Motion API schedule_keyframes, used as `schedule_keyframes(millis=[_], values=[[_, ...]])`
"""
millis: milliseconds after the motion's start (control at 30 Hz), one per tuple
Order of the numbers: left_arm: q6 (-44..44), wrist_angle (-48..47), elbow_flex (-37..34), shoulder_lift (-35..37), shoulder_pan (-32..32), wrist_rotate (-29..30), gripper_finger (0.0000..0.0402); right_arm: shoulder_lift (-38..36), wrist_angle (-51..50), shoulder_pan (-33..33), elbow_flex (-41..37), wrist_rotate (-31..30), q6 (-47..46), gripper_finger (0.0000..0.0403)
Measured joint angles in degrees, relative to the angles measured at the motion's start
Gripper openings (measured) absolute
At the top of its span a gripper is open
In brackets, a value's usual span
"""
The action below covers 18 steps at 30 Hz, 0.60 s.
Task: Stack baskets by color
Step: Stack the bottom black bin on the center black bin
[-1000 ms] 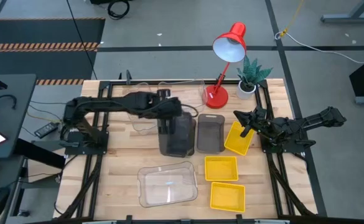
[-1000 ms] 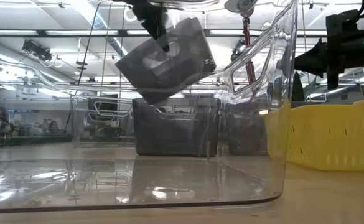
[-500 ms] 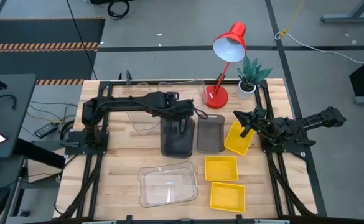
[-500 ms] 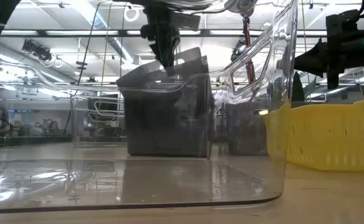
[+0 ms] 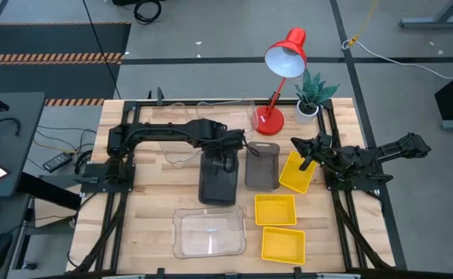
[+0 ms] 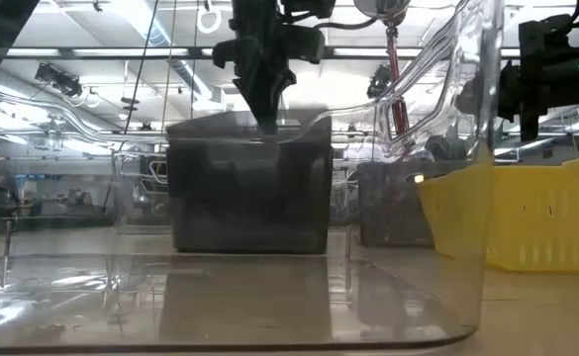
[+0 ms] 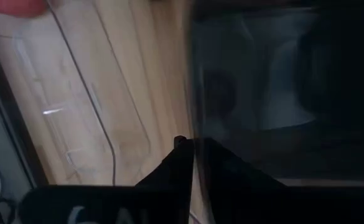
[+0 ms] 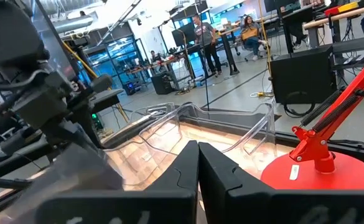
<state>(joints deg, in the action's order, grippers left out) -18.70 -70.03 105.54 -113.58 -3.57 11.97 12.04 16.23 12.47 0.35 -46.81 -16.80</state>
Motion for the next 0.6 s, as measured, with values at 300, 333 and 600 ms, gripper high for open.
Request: schedule_keyframes(millis=[300,333,600], values=[[-0.6,2.0,0.0,0.0,-0.4,-2.2,0.0157,0.1,0.7,0.0,0.0,0.0,0.0,0.0012],[-0.6,2.0,0.0,0.0,-0.6,-2.7,0.0167,0.1,0.9,0.0,0.0,0.0,0.0,0.0012],[0.3,2.2,0.0,-1.2,-1.9,-2.4,0.0178,0.1,0.9,0.0,0.0,0.0,0.0,0.0012]])
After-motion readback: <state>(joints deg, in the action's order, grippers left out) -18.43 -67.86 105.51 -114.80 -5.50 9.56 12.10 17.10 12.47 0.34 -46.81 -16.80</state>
